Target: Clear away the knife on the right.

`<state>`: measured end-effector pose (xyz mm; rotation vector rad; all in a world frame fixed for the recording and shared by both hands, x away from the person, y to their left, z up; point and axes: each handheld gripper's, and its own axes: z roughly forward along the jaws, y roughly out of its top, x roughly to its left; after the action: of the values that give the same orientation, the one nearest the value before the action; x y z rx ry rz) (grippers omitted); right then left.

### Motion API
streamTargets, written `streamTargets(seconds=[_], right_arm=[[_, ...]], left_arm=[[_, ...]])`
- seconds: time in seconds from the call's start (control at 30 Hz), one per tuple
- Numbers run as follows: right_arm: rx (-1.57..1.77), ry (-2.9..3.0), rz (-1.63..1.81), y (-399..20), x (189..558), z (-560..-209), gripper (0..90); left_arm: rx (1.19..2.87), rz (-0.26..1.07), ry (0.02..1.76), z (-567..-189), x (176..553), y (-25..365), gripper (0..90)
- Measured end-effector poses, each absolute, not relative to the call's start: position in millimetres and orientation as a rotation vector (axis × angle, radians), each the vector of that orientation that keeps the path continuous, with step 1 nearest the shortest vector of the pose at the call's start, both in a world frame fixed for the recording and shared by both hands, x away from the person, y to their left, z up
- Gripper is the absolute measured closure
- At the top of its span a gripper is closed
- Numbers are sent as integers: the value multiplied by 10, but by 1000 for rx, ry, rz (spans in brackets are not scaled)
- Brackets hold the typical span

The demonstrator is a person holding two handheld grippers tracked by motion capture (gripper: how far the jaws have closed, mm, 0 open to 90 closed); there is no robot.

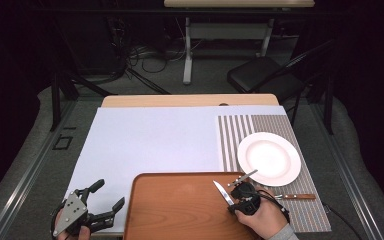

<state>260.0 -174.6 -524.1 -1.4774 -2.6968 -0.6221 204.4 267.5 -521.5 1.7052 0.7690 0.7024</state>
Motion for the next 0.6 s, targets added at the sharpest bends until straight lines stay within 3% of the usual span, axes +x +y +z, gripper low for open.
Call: streamTargets(seconds=[0.4, 0.6], right_arm=[[-1517, -2655, -722, -1758, 2623, -5318, 900], [-1527, -2654, -592, -1834, 2653, -5259, 900]], left_arm=[[1706, 701, 769, -5214, 2042, 2677, 152], [1707, 701, 769, -5214, 2043, 2677, 152]])
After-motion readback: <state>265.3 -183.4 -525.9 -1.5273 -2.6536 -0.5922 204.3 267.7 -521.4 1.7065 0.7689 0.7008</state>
